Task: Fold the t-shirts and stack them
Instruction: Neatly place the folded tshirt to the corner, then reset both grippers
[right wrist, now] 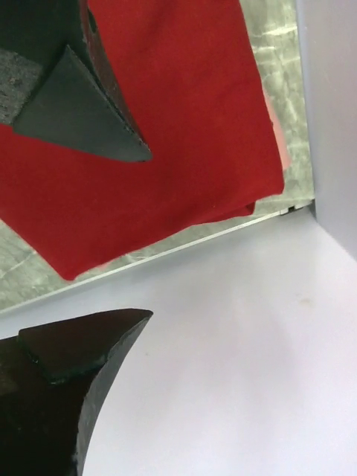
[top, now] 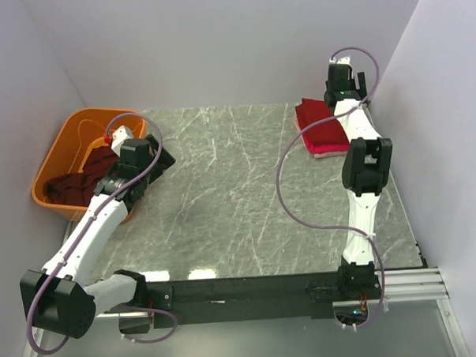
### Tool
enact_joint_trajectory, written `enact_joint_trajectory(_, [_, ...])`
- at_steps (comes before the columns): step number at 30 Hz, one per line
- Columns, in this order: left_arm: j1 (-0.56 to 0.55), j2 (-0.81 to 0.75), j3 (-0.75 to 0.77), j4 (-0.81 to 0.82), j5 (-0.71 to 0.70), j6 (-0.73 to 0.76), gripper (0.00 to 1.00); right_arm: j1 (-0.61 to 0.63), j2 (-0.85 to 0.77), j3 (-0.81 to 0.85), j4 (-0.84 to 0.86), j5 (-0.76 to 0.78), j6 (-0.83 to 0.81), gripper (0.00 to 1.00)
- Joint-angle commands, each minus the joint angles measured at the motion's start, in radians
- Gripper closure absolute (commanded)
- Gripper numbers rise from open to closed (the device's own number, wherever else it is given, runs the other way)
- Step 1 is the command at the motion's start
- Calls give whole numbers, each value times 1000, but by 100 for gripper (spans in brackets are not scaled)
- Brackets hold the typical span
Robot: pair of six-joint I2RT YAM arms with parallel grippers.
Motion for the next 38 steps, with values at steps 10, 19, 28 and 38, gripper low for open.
enact_joint_trajectory(10, [-4,-49,29,7,-21,-15,1,37,-302,-156,-72,-212,369,10])
enact_joint_trajectory(19, [-2,-37,-7,120,83,14,1,166,-743,-716,28,-425,766,8])
enact_joint_trajectory(28, [-4,-32,-82,237,160,33,1,334,-1119,-1218,169,-505,872,7])
enact_joint_trajectory(38, [-4,-34,-86,234,157,30,1,336,-1393,-1418,254,-434,877,7])
